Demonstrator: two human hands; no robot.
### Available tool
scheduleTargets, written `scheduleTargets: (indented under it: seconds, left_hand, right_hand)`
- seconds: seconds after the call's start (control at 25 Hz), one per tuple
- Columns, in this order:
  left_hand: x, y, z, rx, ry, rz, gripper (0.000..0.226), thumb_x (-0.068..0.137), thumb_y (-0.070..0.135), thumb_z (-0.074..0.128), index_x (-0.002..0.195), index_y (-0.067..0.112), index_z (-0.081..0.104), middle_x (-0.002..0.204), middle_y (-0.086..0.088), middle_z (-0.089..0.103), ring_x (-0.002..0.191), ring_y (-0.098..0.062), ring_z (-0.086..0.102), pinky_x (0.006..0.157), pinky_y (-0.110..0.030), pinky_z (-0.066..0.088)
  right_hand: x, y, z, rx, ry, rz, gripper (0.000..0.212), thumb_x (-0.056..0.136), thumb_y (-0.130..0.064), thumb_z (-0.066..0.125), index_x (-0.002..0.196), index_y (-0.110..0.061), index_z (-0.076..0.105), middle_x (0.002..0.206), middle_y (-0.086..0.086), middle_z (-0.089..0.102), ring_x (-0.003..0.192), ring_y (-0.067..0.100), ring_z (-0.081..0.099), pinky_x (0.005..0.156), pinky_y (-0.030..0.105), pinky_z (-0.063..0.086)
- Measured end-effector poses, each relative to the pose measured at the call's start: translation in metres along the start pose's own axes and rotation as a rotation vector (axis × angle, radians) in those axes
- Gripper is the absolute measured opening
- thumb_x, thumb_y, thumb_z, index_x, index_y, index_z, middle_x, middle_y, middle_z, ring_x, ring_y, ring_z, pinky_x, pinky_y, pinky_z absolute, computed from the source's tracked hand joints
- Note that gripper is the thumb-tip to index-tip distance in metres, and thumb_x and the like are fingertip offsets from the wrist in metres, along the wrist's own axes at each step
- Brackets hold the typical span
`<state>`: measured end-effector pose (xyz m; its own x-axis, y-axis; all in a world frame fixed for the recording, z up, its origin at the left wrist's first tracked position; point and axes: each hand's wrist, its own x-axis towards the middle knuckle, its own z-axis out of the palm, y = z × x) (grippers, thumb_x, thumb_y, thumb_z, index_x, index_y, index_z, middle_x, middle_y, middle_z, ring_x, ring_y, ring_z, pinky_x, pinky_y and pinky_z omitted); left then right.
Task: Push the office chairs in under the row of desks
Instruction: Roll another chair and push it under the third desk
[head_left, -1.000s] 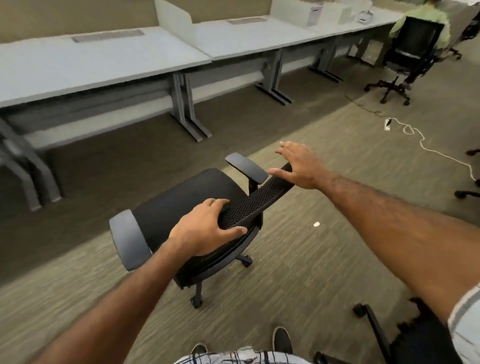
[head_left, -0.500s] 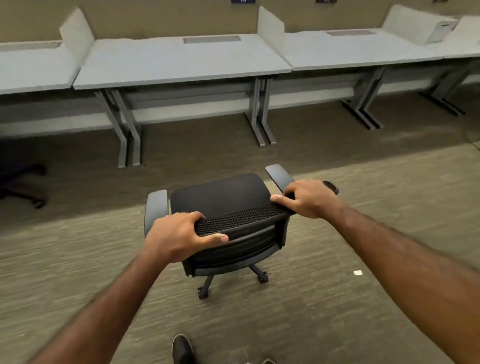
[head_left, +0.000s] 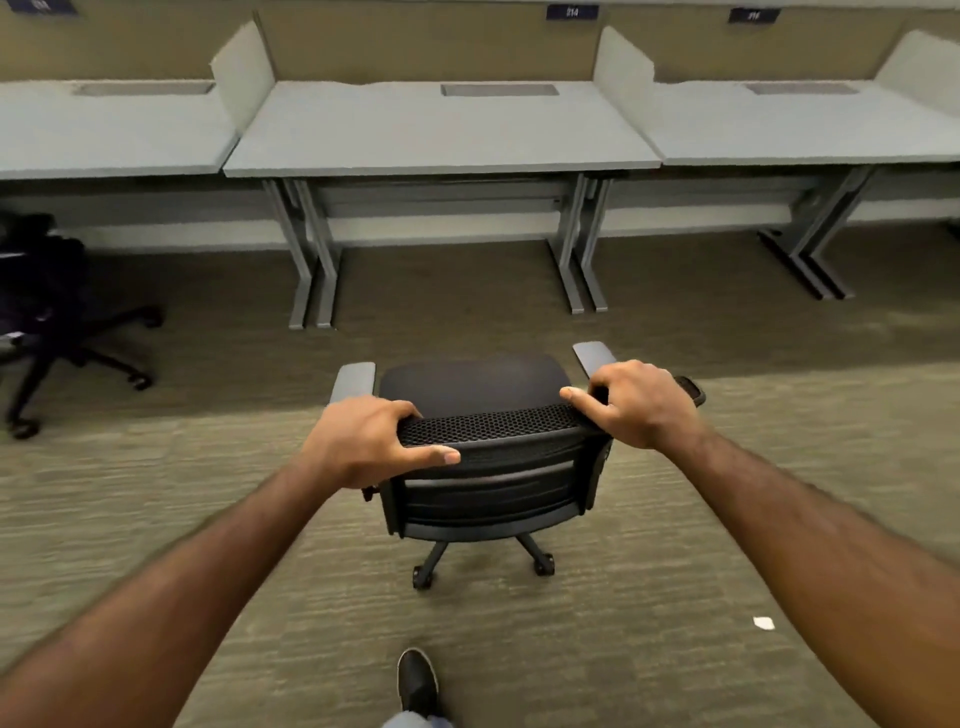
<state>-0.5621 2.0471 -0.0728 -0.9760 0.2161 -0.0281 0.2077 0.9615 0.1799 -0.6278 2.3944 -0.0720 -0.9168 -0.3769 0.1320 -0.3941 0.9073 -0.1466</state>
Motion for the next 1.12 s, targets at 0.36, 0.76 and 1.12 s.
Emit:
scheduleTargets:
  seconds: [0.36, 0.76, 1.12]
  left_hand:
    - [0.098, -0.079, -0.016, -0.011, -0.008, -0.001, 0.1, 0.055, 0.111, 0.021, 0.097, 0.033, 0.068, 0.077, 0.015, 0.063, 0.065, -0.003, 0.051, 0.054, -0.025, 0.032]
    - [0.195, -0.153, -0.035, -0.017, 0.06, -0.039, 0.099, 0.053, 0.112, 0.025, 0.1, 0.036, 0.067, 0.078, 0.02, 0.061, 0.073, -0.004, 0.056, 0.055, -0.022, 0.032]
    - [0.312, -0.221, -0.051, 0.009, 0.128, -0.104, 0.1, 0.063, 0.108, 0.017, 0.103, 0.033, 0.071, 0.083, 0.016, 0.067, 0.075, -0.006, 0.057, 0.058, -0.026, 0.036]
  right_hand:
    - [0.124, -0.015, 0.017, -0.038, -0.017, 0.027, 0.059, 0.093, -0.072, 0.041, 0.07, -0.025, 0.067, 0.07, -0.007, 0.063, 0.068, 0.017, 0.055, 0.061, 0.033, 0.039]
    - [0.27, -0.016, 0.035, -0.02, -0.139, 0.006, 0.056, 0.084, -0.08, 0.024, 0.065, -0.035, 0.052, 0.071, -0.012, 0.055, 0.072, 0.016, 0.053, 0.061, 0.034, 0.033]
    - [0.433, 0.002, 0.063, -0.021, -0.161, -0.06, 0.059, 0.088, -0.08, 0.026, 0.08, -0.036, 0.065, 0.081, -0.009, 0.066, 0.084, 0.02, 0.064, 0.065, 0.034, 0.04]
